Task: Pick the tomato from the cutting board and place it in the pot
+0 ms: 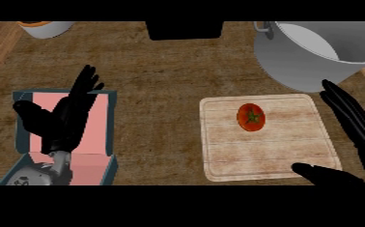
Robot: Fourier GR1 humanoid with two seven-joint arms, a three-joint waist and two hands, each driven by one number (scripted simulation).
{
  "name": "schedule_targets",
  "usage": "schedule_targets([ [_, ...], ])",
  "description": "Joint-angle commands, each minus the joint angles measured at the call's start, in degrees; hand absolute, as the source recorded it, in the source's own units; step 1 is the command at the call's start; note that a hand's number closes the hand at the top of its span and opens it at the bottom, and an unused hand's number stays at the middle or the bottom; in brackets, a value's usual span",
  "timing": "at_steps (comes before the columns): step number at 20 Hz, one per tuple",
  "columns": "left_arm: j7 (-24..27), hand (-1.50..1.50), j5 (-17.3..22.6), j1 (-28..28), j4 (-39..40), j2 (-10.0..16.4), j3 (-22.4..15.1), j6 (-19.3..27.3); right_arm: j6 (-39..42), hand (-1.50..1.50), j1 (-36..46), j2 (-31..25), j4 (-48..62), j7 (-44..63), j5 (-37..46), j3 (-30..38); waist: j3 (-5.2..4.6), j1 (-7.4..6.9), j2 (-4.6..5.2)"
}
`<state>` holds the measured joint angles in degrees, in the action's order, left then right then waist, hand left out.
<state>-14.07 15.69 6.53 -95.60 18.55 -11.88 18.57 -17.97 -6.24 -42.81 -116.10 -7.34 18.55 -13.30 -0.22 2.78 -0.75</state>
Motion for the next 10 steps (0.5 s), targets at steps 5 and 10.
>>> schedule_targets([
  [5,-1.3,0.00,0.5,0.1,-1.1,0.8,0.5,-1.9,13.9,-1.50,-4.3,-11.7,-19.4,27.7,5.4,1.1,-0.06,-1.80,0.40],
  [10,-1.8,0.00,-1.3,-1.3,-4.0,-0.8,-1.8,-0.8,21.9,-1.50,0.8,-12.1,-23.8,45.3,2.2,0.6,0.04,-3.49,0.66],
])
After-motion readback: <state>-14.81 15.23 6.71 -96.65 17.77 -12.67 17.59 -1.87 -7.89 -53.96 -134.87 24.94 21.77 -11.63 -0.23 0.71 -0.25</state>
